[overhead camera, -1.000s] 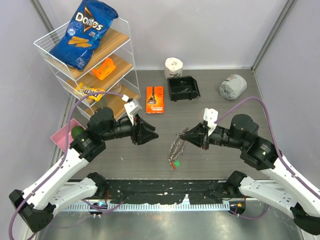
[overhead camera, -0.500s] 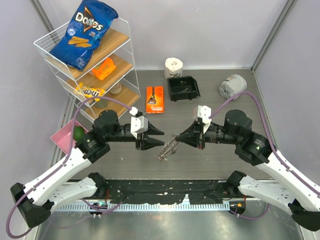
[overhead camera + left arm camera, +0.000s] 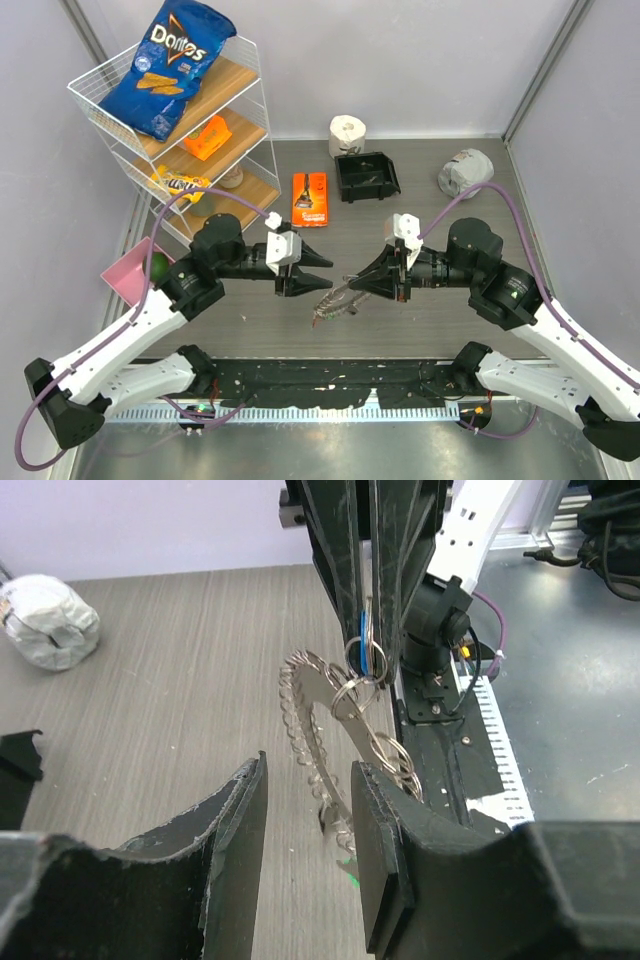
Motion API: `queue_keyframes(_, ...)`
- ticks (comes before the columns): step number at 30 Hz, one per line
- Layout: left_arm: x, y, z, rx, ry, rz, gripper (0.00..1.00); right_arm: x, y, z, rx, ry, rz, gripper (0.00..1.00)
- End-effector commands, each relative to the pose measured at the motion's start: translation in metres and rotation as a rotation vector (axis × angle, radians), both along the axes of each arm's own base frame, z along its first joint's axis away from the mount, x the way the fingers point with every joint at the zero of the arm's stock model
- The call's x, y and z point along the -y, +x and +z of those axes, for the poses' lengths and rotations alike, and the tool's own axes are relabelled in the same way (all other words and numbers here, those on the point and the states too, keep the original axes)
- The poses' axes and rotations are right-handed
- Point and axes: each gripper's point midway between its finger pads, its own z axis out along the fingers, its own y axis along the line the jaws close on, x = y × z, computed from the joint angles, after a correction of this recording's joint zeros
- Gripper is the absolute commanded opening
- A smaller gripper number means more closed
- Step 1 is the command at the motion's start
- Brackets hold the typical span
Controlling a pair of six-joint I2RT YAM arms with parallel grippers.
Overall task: Remove the keys from the keyring
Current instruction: Remove the key from the keyring.
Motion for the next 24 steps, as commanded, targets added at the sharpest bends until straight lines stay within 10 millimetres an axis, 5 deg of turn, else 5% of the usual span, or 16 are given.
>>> queue_keyframes(1, -0.002, 0.001, 0.033, 0.103, -0.053, 0.008, 0.43, -0.002, -0.003, 0.031, 0.069, 0.087, 0.026, 0.05)
queue_keyframes(8, -0.002, -0.021, 0.033, 0.105, -0.035, -0.127, 0.45, -0.003, -0.006, 0.032, 0.068, 0.092, 0.046, 0.05)
queue_keyframes(24, 0.009, -0.028, 0.035, 0.027, -0.004, -0.232, 0.39, -0.008, -0.009, 0.032, 0.057, 0.094, 0.083, 0.05)
